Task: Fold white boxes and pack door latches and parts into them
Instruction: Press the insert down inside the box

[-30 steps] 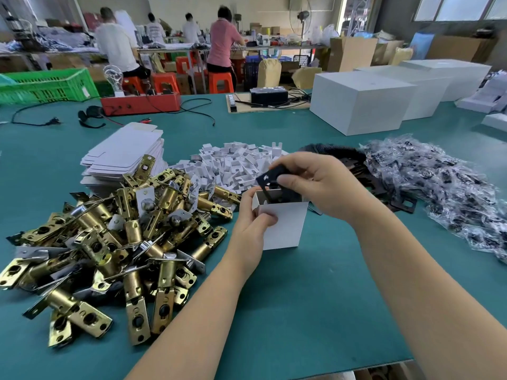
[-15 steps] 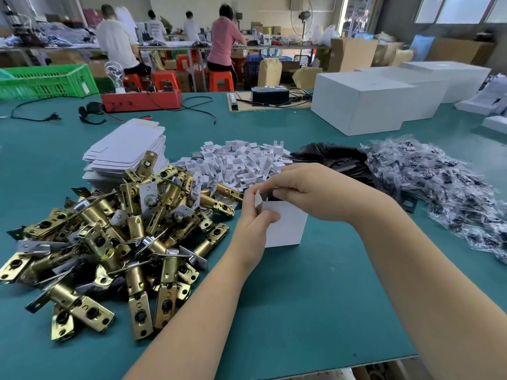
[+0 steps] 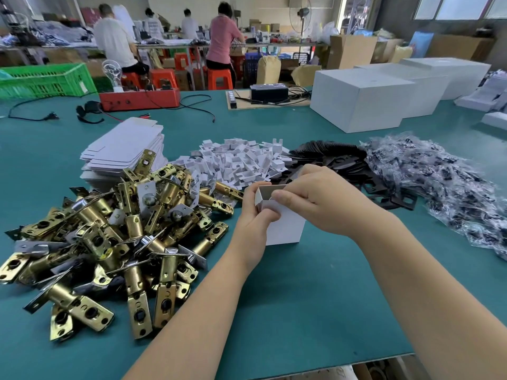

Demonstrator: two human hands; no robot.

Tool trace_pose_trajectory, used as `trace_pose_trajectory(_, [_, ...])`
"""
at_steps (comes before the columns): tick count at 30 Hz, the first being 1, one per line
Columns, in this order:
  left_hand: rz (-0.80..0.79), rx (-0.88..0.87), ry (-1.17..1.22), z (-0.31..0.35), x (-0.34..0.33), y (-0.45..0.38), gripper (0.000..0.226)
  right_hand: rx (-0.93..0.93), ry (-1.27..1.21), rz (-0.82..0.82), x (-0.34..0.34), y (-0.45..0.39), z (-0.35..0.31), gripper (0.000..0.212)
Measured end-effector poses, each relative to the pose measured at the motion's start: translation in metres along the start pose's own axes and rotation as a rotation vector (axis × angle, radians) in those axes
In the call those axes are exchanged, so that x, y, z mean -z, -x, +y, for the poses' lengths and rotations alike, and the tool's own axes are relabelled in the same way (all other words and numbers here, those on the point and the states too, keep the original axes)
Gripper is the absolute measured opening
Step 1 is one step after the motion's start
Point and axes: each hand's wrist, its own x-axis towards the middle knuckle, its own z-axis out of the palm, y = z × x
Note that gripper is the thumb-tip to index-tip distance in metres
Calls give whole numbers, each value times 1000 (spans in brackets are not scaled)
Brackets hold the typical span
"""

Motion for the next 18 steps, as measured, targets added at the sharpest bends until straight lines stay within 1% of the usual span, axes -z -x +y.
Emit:
trace_pose_trajectory(5, [17,32,11,0,0,0,48,14,-85,108,-15,1,2,37])
trace_pose_trajectory(9, [41,60,29,-1,-1,-1,46,21,-190,303,-17,8,7,34])
trace_pose_trajectory(11, [42,63,44,0,-1,-1,46,52,-170,312,-18,12,7,35])
trace_pose_trajectory(13, [35,61,61,0,-2,-1,43,114,-73,301,-20,12,7,41])
trace_pose_trajectory(15, [42,65,66,1,-3,-1,43,170,-54,351,-22,12,9,44])
trace_pose_trajectory(16, [51,73,61,1,-3,-1,44,160,-105,416,-23,11,13,41])
trace_pose_trajectory(17, [61,85,52,1,-2,-1,45,96,-189,510,-25,11,19,38])
trace_pose_trajectory(18, [65,95,45,1,-2,-1,46,-21,-284,615,-27,12,28,34])
